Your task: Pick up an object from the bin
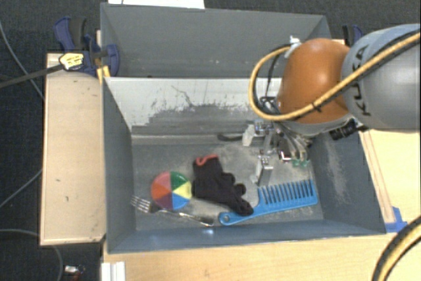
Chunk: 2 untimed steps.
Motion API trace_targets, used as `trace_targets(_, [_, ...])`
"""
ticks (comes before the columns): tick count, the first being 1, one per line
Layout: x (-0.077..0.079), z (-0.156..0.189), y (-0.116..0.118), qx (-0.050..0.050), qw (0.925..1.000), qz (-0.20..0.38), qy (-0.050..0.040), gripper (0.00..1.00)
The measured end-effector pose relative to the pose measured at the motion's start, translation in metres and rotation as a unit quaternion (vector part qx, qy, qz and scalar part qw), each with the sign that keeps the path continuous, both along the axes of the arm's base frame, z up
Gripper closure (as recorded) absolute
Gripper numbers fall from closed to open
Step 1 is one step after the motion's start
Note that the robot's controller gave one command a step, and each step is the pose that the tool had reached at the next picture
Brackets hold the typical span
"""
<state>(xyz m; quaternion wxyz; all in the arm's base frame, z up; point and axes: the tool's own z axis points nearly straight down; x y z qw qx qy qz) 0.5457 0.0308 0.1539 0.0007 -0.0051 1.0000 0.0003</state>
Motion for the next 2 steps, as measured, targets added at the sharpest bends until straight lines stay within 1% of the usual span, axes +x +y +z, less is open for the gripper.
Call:
trace_targets(1, [-0.003,-0.008,0.019,-0.001,0.9975,0.070,-0.0010,0.00])
trace_targets(2, [-0.008,-0.075,0.029,0.000,0.9844,0.176,-0.0036,0.00])
